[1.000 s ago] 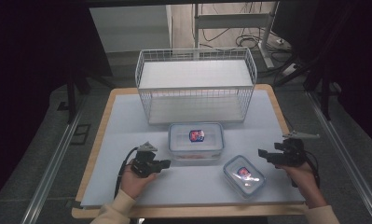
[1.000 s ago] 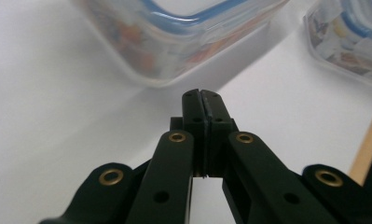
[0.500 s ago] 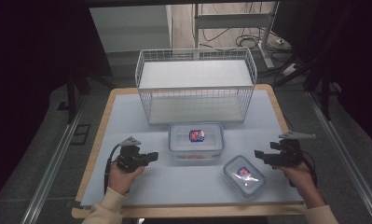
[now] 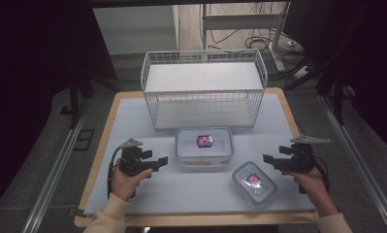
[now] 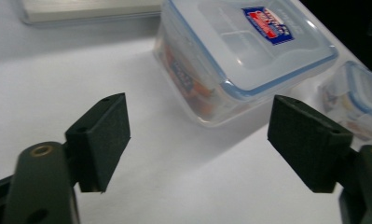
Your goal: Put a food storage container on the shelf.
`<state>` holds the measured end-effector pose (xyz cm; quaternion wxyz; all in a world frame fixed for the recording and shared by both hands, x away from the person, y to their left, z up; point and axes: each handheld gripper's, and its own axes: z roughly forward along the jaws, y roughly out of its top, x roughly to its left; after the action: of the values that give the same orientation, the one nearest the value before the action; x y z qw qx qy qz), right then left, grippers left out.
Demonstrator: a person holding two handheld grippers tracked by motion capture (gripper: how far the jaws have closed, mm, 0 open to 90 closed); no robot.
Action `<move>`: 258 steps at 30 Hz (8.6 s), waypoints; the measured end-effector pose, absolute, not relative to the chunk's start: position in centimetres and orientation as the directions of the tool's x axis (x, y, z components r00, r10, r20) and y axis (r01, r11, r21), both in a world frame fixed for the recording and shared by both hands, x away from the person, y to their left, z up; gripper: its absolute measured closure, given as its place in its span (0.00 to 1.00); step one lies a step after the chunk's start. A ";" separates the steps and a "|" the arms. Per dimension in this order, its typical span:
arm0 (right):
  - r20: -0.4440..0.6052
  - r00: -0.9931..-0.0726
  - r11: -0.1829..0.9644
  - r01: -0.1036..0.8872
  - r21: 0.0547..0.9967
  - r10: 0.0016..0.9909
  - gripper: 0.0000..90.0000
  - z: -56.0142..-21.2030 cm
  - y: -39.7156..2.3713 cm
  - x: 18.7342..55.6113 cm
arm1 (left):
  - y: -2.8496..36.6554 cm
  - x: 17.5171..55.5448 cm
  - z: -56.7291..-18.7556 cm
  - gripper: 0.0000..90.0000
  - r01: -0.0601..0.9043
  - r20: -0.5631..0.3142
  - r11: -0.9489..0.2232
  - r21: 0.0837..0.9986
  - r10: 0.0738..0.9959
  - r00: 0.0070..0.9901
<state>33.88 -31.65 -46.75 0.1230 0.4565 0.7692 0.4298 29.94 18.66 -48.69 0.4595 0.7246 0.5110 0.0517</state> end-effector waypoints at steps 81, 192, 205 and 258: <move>0.624 -0.507 0.176 0.840 0.514 0.595 0.50 -48.6 -21.9 42.8 | 15.6 37.0 -51.2 0.48 0.825 -0.684 0.099 0.556 0.618 0.386; 0.390 -0.708 0.071 0.526 0.847 0.589 0.57 -27.8 -20.1 51.0 | 17.9 47.3 -30.4 0.54 0.581 -0.512 0.119 0.805 0.633 0.581; 0.418 -0.651 0.029 0.559 0.828 0.634 0.61 -28.6 -20.0 53.8 | 17.9 50.8 -32.7 0.53 0.651 -0.638 0.237 0.721 0.591 0.492; 0.254 -0.711 0.214 0.498 0.840 0.656 0.99 -34.5 -17.1 47.4 | 19.3 41.6 -35.7 0.37 0.585 -0.517 0.132 0.800 0.646 0.562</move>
<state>47.40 -17.13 -34.52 0.0785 0.3721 0.7752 0.5043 41.57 19.28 -35.69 0.5898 0.6582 0.4673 0.0258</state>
